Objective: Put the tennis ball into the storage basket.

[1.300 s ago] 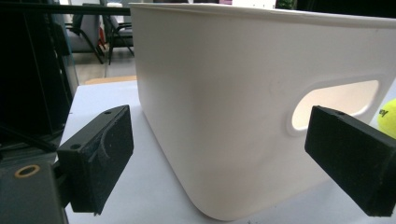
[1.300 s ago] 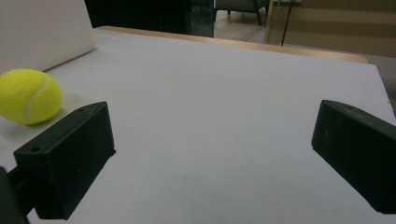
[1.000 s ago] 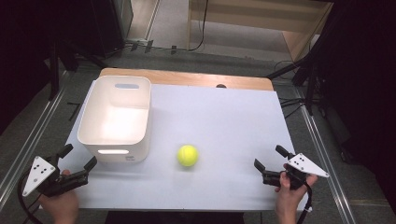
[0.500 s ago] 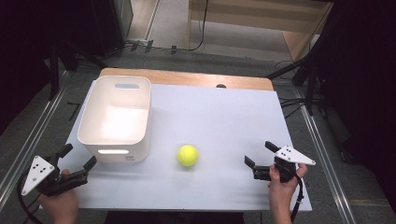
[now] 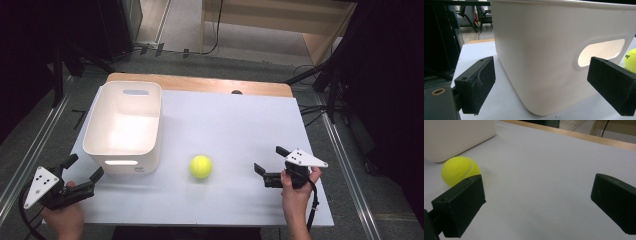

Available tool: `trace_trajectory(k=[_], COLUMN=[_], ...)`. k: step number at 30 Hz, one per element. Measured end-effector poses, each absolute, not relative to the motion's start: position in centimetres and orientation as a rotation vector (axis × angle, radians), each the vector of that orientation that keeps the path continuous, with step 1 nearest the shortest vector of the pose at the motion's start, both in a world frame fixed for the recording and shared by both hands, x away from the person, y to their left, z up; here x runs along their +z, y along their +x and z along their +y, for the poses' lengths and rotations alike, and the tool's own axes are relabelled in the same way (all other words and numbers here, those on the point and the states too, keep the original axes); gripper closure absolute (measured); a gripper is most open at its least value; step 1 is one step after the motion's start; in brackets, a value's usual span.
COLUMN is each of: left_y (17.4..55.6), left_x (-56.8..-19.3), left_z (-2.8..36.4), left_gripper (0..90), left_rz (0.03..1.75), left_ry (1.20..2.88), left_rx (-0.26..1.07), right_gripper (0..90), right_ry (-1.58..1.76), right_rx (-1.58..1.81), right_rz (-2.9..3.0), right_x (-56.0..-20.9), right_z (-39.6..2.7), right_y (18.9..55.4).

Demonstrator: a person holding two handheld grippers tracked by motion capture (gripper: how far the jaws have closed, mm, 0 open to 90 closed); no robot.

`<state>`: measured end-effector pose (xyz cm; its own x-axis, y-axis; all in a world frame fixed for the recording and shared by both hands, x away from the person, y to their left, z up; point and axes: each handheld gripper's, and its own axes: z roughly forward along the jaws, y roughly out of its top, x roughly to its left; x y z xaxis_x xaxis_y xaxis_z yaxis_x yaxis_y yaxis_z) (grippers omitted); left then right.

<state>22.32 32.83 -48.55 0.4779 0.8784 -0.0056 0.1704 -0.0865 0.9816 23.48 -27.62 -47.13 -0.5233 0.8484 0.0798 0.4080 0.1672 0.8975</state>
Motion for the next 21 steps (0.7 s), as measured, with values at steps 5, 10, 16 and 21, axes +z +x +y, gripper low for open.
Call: trace_trajectory(k=[5,10,16,21], left_y=[22.3,22.3,22.4,22.4], left_x=[-48.5,-48.5,-48.5,-48.5], left_z=[32.8,32.9,32.9,32.9], left_gripper=[7.9,7.9,7.9,7.9], left_rz=[0.94,0.941,0.937,0.939], left_ry=[1.569,1.57,1.568,1.57], left_rx=[0.765,0.765,0.764,0.763], right_gripper=[0.0,0.0,0.0,0.0], right_ry=[1.176,1.166,1.145,1.119], right_rx=[1.317,1.307,1.304,1.305], right_rz=[2.024,2.055,2.088,2.115], right_x=[-47.0,-46.9,-46.7,-46.6], right_z=[-27.1,-26.5,-25.7,-25.1], right_y=[23.8,24.3,24.8,25.2])
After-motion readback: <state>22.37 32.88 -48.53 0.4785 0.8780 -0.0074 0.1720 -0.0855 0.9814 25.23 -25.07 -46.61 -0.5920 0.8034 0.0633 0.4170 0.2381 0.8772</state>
